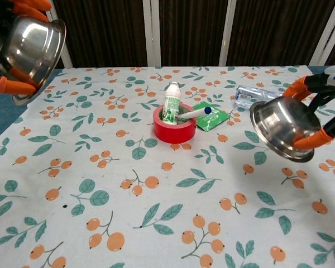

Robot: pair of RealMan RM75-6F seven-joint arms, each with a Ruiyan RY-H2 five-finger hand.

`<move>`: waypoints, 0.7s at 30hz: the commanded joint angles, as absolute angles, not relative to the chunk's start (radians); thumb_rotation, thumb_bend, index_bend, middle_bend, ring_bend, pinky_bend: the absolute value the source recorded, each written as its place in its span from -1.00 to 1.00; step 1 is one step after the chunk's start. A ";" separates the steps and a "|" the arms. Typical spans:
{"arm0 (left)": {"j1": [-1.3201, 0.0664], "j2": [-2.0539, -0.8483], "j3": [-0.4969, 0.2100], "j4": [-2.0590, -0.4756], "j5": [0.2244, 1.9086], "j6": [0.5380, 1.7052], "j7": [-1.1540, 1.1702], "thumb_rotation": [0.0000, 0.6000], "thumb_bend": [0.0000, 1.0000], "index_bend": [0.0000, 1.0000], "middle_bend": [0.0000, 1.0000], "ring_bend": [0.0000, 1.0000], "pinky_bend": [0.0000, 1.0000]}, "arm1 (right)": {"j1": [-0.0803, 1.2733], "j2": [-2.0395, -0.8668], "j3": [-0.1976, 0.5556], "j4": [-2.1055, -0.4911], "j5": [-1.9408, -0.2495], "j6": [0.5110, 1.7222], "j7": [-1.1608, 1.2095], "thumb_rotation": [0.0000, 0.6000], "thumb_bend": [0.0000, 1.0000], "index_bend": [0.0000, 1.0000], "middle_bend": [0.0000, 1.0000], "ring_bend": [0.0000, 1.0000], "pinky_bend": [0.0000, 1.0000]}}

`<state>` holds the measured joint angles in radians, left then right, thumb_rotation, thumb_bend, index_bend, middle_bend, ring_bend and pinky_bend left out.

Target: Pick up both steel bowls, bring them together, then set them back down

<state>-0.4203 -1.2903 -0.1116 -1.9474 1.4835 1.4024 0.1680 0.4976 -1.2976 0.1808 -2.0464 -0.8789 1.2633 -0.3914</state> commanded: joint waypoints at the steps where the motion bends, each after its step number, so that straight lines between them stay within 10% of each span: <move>1: -0.420 -1.326 -0.099 -1.825 1.632 1.449 -0.063 1.00 -1.00 -0.65 -0.59 -0.61 -0.23 | 0.439 -1.148 0.278 -2.041 -1.008 1.039 0.077 1.00 -0.69 0.06 -0.25 -0.01 -0.64; 8: -0.431 -1.357 -0.106 -1.710 1.698 1.501 -0.301 1.00 -1.00 -0.63 -0.59 -0.61 -0.23 | 0.386 -1.079 0.362 -1.945 -1.304 0.931 0.698 1.00 -0.69 0.09 -0.25 -0.01 -0.64; 21: -0.463 -1.488 -0.130 -1.533 1.753 1.588 -0.514 1.00 -1.00 -0.60 -0.59 -0.61 -0.23 | 0.406 -1.157 0.324 -1.855 -1.515 1.026 1.057 1.00 -0.69 0.14 -0.25 -0.01 -0.65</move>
<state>-0.4523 -1.4636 -0.1227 -1.5539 1.7427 1.5731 -0.4919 0.4001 -1.1418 0.3331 -1.8700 -1.4846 1.0138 1.0338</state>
